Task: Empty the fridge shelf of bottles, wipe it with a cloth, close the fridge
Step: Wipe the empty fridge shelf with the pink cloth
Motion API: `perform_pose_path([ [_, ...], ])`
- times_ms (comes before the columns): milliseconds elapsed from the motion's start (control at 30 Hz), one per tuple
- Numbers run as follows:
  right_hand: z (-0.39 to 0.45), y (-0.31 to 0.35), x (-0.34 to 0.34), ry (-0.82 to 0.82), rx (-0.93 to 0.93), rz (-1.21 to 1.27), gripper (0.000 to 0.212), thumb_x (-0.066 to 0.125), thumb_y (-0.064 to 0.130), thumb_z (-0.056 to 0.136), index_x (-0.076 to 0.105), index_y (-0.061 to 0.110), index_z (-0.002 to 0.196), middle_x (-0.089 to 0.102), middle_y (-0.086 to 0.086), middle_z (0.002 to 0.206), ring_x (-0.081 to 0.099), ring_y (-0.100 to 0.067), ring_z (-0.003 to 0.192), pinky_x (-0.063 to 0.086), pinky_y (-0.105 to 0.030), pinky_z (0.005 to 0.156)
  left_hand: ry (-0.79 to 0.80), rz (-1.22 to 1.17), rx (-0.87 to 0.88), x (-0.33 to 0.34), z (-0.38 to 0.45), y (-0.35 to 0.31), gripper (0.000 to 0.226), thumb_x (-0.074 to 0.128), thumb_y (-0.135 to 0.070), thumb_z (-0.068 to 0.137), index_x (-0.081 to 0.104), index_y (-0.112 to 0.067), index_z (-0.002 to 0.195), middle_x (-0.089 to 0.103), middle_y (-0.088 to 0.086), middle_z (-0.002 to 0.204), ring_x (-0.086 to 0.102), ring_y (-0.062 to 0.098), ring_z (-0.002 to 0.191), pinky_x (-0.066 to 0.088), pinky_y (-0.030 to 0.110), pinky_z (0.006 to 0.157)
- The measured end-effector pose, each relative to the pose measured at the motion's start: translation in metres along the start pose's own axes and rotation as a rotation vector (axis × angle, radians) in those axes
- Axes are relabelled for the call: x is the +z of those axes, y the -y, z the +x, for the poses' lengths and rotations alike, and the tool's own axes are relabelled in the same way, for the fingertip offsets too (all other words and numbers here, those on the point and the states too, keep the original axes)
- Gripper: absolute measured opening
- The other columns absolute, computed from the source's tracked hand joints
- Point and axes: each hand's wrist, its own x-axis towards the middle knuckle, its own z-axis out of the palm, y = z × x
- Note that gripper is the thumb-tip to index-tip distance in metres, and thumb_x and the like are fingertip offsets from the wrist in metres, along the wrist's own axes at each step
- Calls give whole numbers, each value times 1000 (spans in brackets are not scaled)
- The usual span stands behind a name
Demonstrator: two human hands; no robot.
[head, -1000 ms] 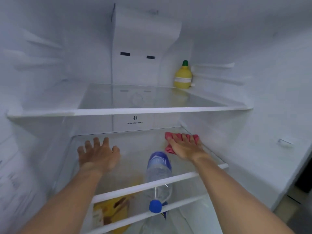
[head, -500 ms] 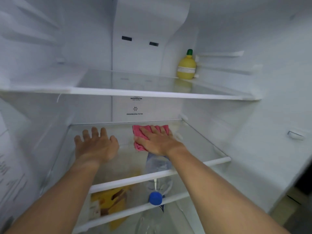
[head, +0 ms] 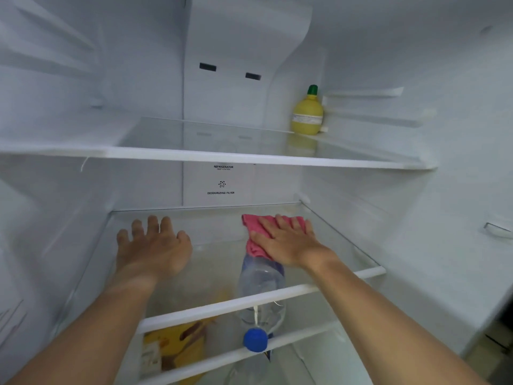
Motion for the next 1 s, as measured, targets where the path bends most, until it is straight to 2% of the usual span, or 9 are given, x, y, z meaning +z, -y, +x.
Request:
perform_pose_path([
  [100,23,5,-4,6,39,-9,76,12,76,89,-2,46,158,-5,-1,170,-9,-30,155,-14,-53,120,-7,7,-23,2,2,-5,64,14,-45,98,13,-18,157,5,4,167,3,33,154,4,52,123],
  [267,46,51,4,37,-170,-13,80,14,81,84,2,48,157,-4,4,170,-8,-28,156,-14,-53,119,-5,41,-25,1,6,-5,63,14,-45,97,18,-19,154,11,4,166,7,33,153,9,55,121],
  [367,57,47,3,13,-194,-2,79,17,79,86,7,48,158,2,6,170,-2,-25,156,-8,-51,121,-8,39,-24,0,5,-4,61,14,-46,97,23,-19,152,16,4,164,10,33,152,11,55,121],
  [567,86,11,-7,-14,-105,-31,76,15,74,92,5,41,159,5,4,170,4,-22,156,-2,-51,122,-4,17,-26,-1,3,-3,65,13,-48,98,14,-20,157,7,3,167,4,31,154,6,52,123],
  [733,98,-25,-17,-40,43,-28,77,17,74,92,12,37,160,9,0,170,8,-22,156,0,-51,123,-8,22,-24,0,6,-5,65,14,-48,98,14,-19,157,8,3,167,5,32,154,6,52,123],
  [867,97,-44,-22,-64,55,-46,78,18,72,94,15,32,161,16,-1,169,14,-20,155,6,-44,124,-19,5,-26,4,9,-3,64,15,-48,98,16,-20,156,9,2,167,6,31,153,6,52,123],
  [1000,80,-54,-21,-72,36,-31,71,22,65,100,12,30,161,15,-2,169,13,-19,155,5,-36,125,-5,-8,-40,3,7,-3,65,13,-49,97,12,-23,157,4,0,168,3,30,154,4,51,123],
])
